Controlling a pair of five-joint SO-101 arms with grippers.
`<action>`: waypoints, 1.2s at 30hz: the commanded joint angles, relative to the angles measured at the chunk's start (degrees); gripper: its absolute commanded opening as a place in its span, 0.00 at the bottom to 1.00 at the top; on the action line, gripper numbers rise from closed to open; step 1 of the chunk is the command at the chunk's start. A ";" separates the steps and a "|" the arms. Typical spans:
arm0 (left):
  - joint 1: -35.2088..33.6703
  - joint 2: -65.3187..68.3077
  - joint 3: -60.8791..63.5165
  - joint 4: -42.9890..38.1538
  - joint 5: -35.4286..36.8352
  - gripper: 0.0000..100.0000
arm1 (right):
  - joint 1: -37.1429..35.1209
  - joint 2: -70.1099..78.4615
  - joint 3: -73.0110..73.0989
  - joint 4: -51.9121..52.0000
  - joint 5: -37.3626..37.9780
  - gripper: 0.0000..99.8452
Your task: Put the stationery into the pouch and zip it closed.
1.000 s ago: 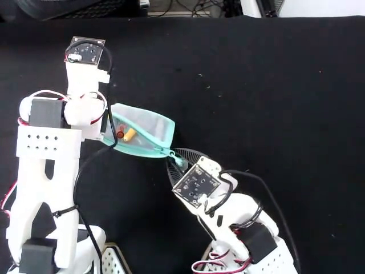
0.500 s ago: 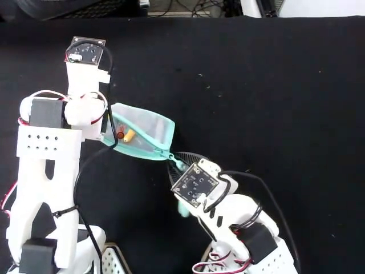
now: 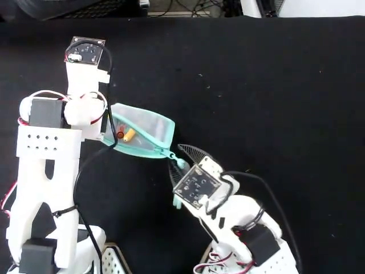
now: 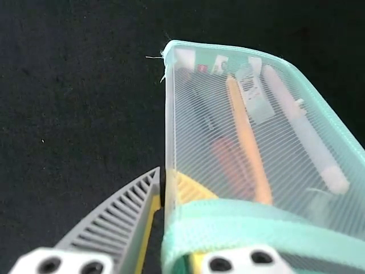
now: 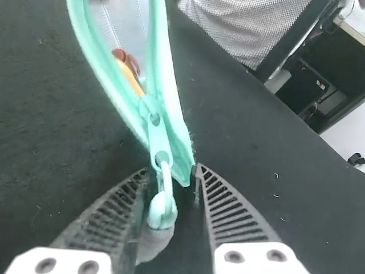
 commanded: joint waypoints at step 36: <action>-0.48 -0.18 0.48 -0.26 0.00 0.03 | -0.88 -5.85 -6.90 4.04 -0.09 0.11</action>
